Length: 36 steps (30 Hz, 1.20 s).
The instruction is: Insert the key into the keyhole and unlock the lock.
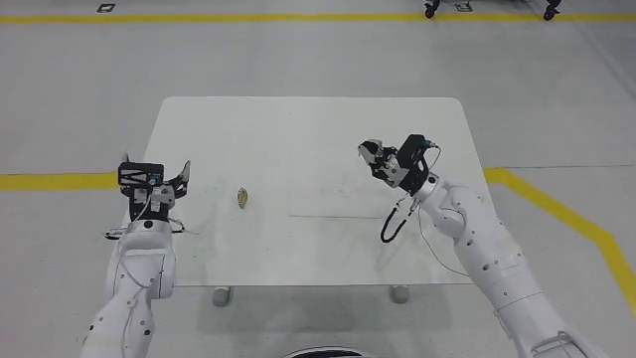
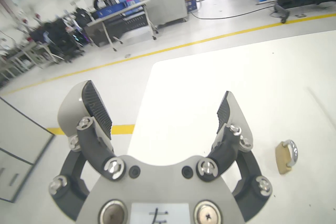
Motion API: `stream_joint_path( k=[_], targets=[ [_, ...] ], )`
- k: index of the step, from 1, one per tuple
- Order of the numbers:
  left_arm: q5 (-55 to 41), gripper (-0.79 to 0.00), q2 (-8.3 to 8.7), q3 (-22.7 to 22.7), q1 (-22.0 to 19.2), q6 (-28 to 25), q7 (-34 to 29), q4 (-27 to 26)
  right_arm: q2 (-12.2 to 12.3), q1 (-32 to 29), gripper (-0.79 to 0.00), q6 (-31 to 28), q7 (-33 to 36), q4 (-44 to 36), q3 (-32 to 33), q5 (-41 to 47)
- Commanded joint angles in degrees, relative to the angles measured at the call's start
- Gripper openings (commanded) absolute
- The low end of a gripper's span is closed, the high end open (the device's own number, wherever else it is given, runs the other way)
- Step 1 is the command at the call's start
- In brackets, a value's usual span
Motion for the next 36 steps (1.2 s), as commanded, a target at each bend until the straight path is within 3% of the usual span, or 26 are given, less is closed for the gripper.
stream_joint_path(
  k=[1,6,11,14,24,28,33,36],
  targets=[
    [-3.49,0.0,-0.19,1.59,-1.08,-3.59,0.16,-1.31,-0.6,2.0,-0.785,-2.65,-0.85,2.3,-1.71,3.61],
    [-22.01,0.0,-0.6,3.39,-4.45,-18.28,-0.42,-1.79,-2.46,7.38,-0.785,-9.91,1.11,9.12,-6.17,16.07],
    [-42.7,0.0,-0.85,4.28,-9.7,-30.47,-8.01,2.6,-3.76,11.34,-0.785,-14.37,3.4,13.26,-8.98,22.55],
    [-45.34,0.0,-1.04,5.81,-12.82,-30.33,-11.47,4.78,-4.27,12.46,-0.785,-17.09,3.69,15.03,-10.01,24.58],
    [-53.9,-0.018,-2.36,14.77,-19.84,-34.62,-14.55,11.77,-5.38,14.65,-0.785,-17.09,5.5,16.27,-15.98,37.05],
    [-63.2,-0.046,-2.93,16.81,-22.29,-36.35,-17.4,15.73,-5.19,15.76,-0.785,-17.09,6.63,16.95,-17.65,39.32],
    [-79.09,0.0,-3.52,18.49,-24.78,-41.53,-22.32,21.3,-4.82,16.6,-0.785,-17.09,6.68,17.29,-19.13,42.13],
    [-82.77,0.0,-3.6,18.72,-27.17,-42.3,-25.2,24.75,-4.45,16.84,-0.785,-17.09,6.84,16.93,-19.8,43.97]
  ],
)
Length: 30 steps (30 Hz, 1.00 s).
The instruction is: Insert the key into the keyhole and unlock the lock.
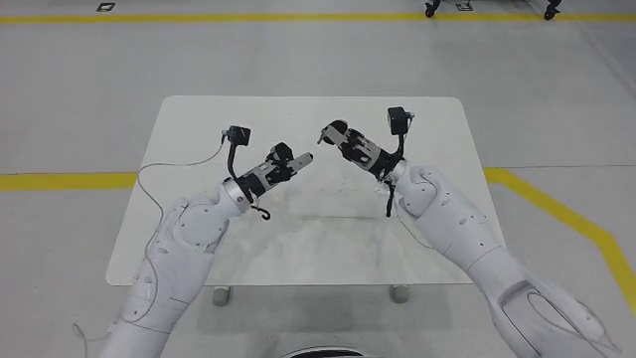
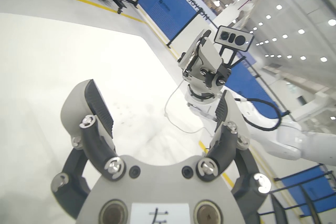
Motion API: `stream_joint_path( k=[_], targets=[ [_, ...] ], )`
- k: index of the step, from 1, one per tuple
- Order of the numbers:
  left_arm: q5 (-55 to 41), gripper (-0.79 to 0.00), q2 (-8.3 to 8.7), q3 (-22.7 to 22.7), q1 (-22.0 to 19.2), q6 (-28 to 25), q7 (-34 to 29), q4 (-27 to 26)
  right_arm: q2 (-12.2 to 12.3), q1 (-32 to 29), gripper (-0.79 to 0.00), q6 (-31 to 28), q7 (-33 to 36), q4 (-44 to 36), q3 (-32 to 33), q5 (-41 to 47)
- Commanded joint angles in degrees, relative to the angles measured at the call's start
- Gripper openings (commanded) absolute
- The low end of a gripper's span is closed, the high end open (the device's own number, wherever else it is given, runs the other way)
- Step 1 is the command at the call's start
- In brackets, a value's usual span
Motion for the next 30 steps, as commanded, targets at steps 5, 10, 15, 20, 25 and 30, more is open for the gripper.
stream_joint_path(
  k=[5,10,15,20,25,30],
  targets=[
    [1.2,0.0,0.05,-0.05,-1.78,0.38,-0.49,1.94,1.12,1.41,-0.785,0.0,1.14,2.47,0.22,-2.28],
    [1.09,0.0,0.04,-0.09,-1.7,0.48,-0.2,1.89,1.12,1.41,-0.785,0.0,1.14,2.47,0.22,-2.28],
    [-8.76,0.0,-0.2,-0.32,-1.43,-0.12,-1.3,3.76,1.09,0.35,-0.785,2.01,1.7,0.97,0.55,-1.51],
    [-15.27,0.0,-0.44,0.63,-2.57,-1.19,-5.22,6.44,1.03,-0.73,-0.785,2.93,5.96,-0.3,0.78,2.12],
    [-15.32,-0.025,-0.83,2.6,-3.67,-1.35,-5.58,7.56,0.7,-0.85,-0.785,3.39,12.04,-0.44,-0.05,7.47],
    [-14.21,-0.191,-1.14,4.2,-4.31,-1.37,-5.2,7.92,0.27,-0.5,-0.785,2.9,16.51,0.27,-0.67,12.56]
  ],
)
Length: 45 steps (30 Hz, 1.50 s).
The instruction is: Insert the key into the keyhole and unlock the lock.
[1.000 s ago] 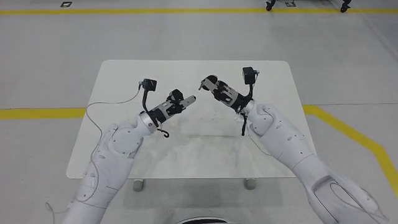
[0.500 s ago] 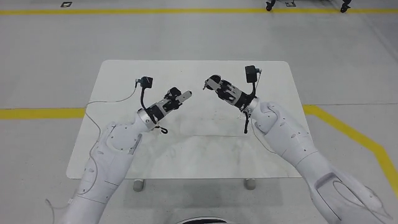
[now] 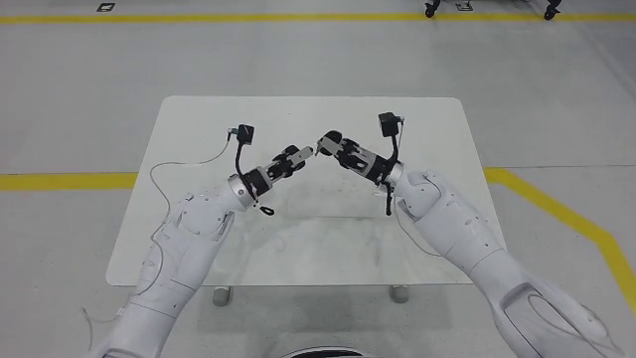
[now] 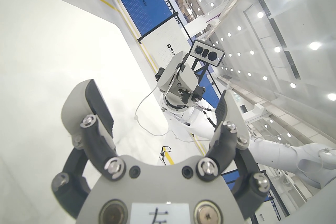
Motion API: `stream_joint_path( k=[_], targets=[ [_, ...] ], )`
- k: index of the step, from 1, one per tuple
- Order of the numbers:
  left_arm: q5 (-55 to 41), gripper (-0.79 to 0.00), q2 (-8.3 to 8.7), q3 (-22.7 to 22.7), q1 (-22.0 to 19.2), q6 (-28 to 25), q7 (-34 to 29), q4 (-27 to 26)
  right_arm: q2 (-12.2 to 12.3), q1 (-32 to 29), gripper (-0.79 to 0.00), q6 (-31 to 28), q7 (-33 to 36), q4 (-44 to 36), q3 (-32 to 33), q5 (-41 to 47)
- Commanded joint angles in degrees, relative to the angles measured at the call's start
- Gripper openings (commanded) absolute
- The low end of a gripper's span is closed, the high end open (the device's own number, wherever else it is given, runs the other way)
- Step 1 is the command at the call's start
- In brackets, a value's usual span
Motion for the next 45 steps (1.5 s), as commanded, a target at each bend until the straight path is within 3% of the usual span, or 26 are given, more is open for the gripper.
stream_joint_path(
  k=[1,3,7,15,19,22,24,45],
  targets=[
    [0.45,-0.194,-0.1,0.5,-0.22,0.08,0.3,0.15,-0.19,0.19,-0.785,0.12,1.2,0.24,-0.14,1.29],
    [0.5,-0.212,-0.19,0.86,-0.4,0.22,0.46,0.36,-0.4,0.34,-0.785,0.39,1.87,0.47,-0.28,1.87],
    [0.61,-0.4,-0.28,1.35,-0.56,0.15,0.53,0.37,-0.8,0.65,-0.785,0.42,2.89,0.91,-0.44,2.58],
    [-0.23,-0.533,-0.22,1.01,-0.3,-0.21,0.85,0.5,-1.25,0.76,-0.785,0.22,3.9,1.38,0.01,2.62],
    [-0.61,-0.656,-0.16,0.82,-0.22,-0.27,0.6,0.6,-1.42,0.6,-0.785,0.14,4.05,1.51,0.39,2.56],
    [-0.41,-0.702,-0.15,0.89,-0.16,-0.16,0.62,0.45,-1.56,0.35,-0.785,-0.55,4.52,1.4,0.47,3.07],
    [-0.4,-0.785,-0.16,0.96,-0.15,0.04,0.65,0.41,-1.66,0.41,-0.785,-0.42,4.9,1.73,0.56,3.26],
    [3.39,-0.785,0.56,-1.18,0.59,-1.07,1.88,-1.49,-1.94,-0.28,-0.785,-2.92,9.75,2.45,2.03,7.1]
  ],
)
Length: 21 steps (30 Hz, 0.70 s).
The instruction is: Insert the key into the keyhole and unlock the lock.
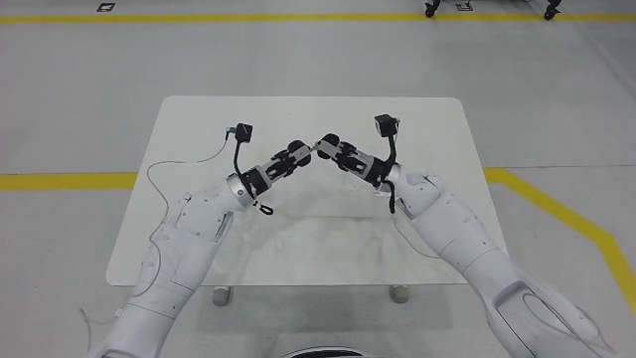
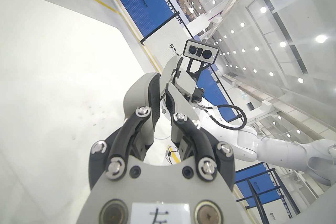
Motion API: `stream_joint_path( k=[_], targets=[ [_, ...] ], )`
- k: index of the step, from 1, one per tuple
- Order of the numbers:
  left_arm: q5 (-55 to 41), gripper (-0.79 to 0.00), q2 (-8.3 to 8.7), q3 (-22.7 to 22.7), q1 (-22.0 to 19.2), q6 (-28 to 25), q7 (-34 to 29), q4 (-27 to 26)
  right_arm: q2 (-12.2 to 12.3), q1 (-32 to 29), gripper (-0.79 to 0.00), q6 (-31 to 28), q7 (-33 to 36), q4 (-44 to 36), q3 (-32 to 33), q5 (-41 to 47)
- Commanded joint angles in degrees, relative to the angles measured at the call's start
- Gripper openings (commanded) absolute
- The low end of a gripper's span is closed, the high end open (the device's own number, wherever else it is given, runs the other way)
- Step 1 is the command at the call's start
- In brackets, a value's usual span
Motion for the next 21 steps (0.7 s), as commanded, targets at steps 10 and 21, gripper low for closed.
stream_joint_path(
  k=[10,21],
  targets=[
    [4.61,-0.785,0.46,-0.84,0.15,-0.34,0.7,-1.41,0.65,-1.04,-0.631,0.01,4.88,-1.27,1.11,2.52],
    [8.77,-0.785,0.98,-1.29,0.8,-1.25,0.45,-3.08,0.91,-0.52,-0.57,0.01,10.7,-0.37,0.88,4.98]
  ],
)
